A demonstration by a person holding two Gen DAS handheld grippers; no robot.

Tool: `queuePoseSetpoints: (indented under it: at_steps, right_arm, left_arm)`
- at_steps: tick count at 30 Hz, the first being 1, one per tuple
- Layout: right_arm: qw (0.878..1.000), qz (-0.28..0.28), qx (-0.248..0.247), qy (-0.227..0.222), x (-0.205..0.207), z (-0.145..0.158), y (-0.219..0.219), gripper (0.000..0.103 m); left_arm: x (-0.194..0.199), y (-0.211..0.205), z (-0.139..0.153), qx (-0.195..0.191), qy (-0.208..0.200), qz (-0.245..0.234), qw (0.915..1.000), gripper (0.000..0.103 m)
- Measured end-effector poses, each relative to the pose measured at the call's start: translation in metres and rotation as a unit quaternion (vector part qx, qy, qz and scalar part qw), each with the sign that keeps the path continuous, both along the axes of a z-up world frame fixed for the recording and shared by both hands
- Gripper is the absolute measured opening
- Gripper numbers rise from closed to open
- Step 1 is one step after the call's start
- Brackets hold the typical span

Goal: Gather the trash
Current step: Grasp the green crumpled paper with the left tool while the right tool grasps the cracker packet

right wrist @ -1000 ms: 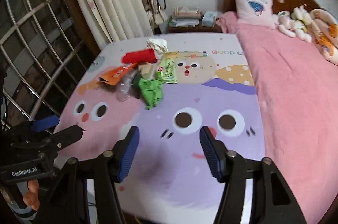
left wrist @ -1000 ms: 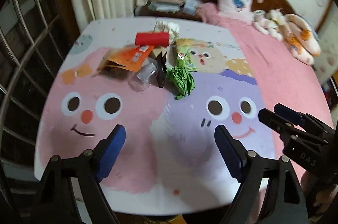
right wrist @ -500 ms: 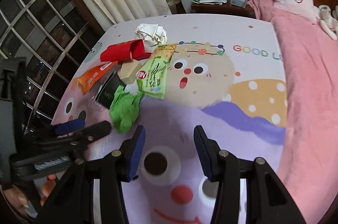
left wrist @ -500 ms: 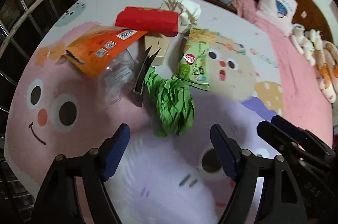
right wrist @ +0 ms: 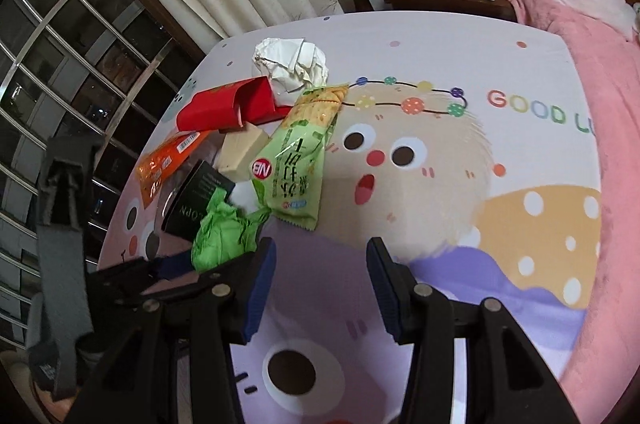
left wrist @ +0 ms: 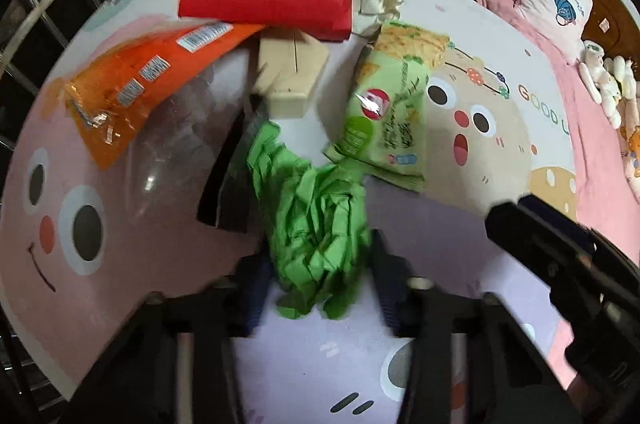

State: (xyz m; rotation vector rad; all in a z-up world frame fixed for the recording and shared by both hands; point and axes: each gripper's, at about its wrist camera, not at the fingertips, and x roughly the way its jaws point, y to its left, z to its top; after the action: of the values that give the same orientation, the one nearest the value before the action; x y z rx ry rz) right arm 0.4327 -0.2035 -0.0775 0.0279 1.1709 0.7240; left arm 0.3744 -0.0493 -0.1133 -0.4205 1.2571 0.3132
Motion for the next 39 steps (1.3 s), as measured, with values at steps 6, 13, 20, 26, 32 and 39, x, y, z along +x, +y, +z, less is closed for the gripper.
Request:
queuePoseSetpoints:
  at_steps: [6, 13, 20, 26, 32, 39]
  right_arm:
    - [1.000, 0.003, 0.012, 0.020, 0.020, -0.004, 0.021, 0.048]
    - [0.999, 0.006, 0.009, 0.034, 0.045, -0.017, 0.055, 0.047]
    - [0.999, 0.018, -0.027, 0.007, 0.049, -0.031, 0.081, 0.047]
    - [0.998, 0.041, -0.046, -0.024, 0.031, -0.033, 0.086, 0.025]
    - [0.998, 0.047, -0.039, -0.026, 0.008, -0.027, 0.072, 0.014]
    - [0.999, 0.032, -0.018, -0.018, -0.030, -0.005, 0.045, 0.012]
  left_arm:
    - [-0.010, -0.003, 0.006, 0.005, -0.014, -0.015, 0.9998, 0.026]
    - [-0.033, 0.004, 0.021, -0.002, -0.028, -0.003, 0.9996, 0.025]
    - [-0.044, 0.010, 0.034, -0.015, -0.044, 0.012, 0.9988, 0.026]
    - [-0.050, 0.015, 0.041, -0.022, -0.056, 0.010, 0.9981, 0.026]
    - [-0.067, 0.009, 0.051, -0.008, -0.059, -0.008, 0.9982, 0.025]
    - [-0.102, 0.009, 0.063, -0.001, -0.063, -0.028, 0.9977, 0.026]
